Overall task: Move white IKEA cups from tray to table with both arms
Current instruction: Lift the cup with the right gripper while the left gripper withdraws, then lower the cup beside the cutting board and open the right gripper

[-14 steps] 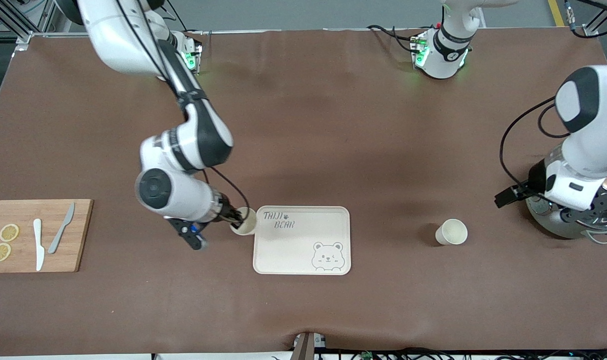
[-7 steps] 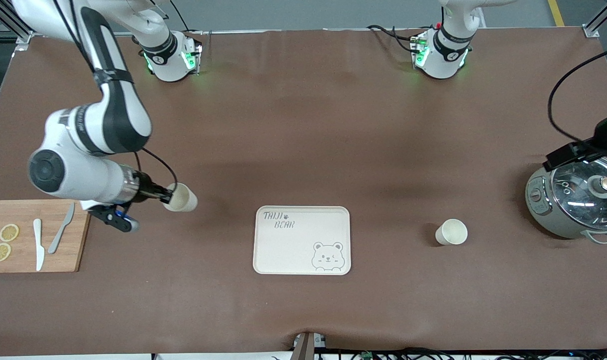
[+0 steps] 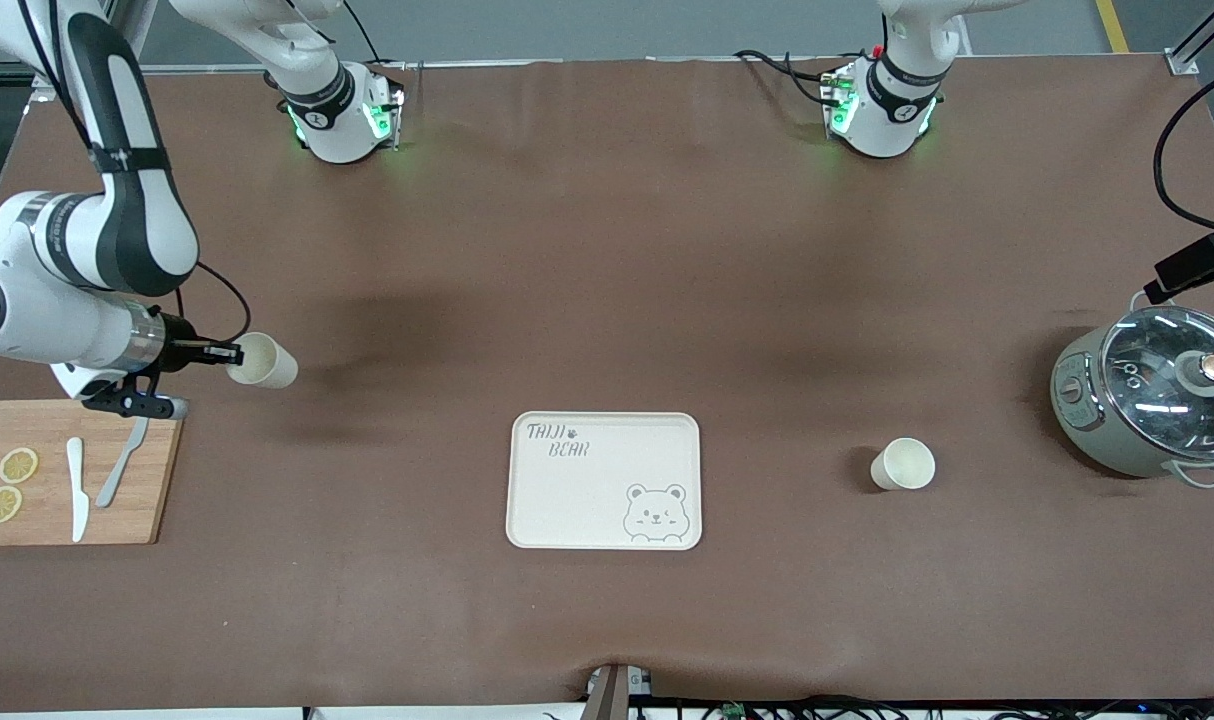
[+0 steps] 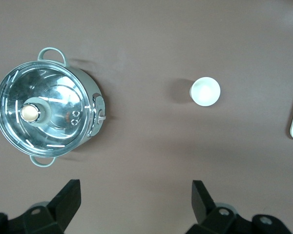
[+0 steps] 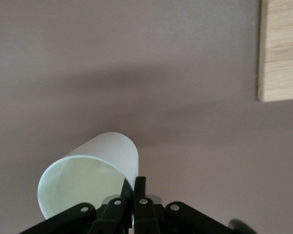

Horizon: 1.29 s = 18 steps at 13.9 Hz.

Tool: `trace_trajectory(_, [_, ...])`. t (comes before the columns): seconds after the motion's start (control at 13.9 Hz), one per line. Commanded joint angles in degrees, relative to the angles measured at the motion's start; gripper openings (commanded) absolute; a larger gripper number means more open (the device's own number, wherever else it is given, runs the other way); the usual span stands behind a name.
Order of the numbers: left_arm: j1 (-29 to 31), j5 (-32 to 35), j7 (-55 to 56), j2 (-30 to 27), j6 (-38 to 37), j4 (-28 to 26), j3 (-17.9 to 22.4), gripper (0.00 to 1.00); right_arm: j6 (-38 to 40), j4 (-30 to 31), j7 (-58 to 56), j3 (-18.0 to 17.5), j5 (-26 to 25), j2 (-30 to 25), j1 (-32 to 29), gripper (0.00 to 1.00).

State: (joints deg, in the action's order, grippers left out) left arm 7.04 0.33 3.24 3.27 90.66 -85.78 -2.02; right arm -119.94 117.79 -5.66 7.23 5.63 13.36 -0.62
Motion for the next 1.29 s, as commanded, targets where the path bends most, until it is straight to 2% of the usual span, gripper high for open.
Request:
trace_trajectory(0.0, [-0.10, -0.41, -0.42, -1.24, -1.19, 0.17, -0.88, 1.00, -6.96, 6.91, -5.67, -1.43, -0.97, -1.32, -3.94, 0.00])
trace_trajectory(0.22, [-0.62, -0.59, -0.51, -2.91, -1.19, -0.27, -1.50, 1.00, -11.87, 10.43, -7.96, -1.43, -0.97, -0.79, -4.74, 0.00])
trace_trajectory(0.36, [-6.14, -0.33, 0.44, -3.79, -2.24, -0.88, 1.30, 1.00, -14.96, 11.84, -9.28, -1.43, -0.97, 0.00, -5.35, 0.00])
trace_trajectory(0.5, [-7.57, -0.41, 4.30, -4.58, -2.68, -0.97, 1.76, 1.00, -15.50, 12.29, -9.55, -1.43, -0.97, 0.79, -5.45, 0.00])
trace_trajectory(0.72, [-7.93, -0.33, 7.57, -4.76, -3.65, -1.59, -0.25, 1.00, -15.68, 12.20, -9.63, -1.43, -0.97, 2.02, -6.23, 0.00])
trace_trajectory(0.79, [-7.14, -0.33, 7.57, -4.85, -3.65, -1.50, -0.88, 1.00, -15.50, 12.03, -9.55, -1.43, -0.97, 2.11, -6.50, 0.04])
trace_trajectory(0.86, [-7.13, -0.33, 7.57, -4.76, -3.65, -1.41, -0.88, 1.00, -15.15, 11.76, -9.55, -1.43, -0.97, 2.20, -6.41, 0.32])
trace_trajectory(0.93, [-7.22, -0.33, 7.57, -4.50, -3.48, -1.41, -0.88, 1.00, -15.06, 11.50, -9.46, -1.52, -0.97, 2.20, -6.41, 0.98])
trace_trajectory(1.08, [-7.39, -0.33, 7.13, -4.49, -2.34, -1.41, -0.97, 1.00, -14.36, 9.49, -9.37, -1.61, -0.97, 2.20, -6.15, 1.00])
trace_trajectory(1.22, [-7.31, -0.24, 6.87, -4.67, -1.46, -1.41, -1.41, 1.00, -6.15, 3.19, -9.11, -1.78, -0.71, 2.20, -5.89, 1.00])
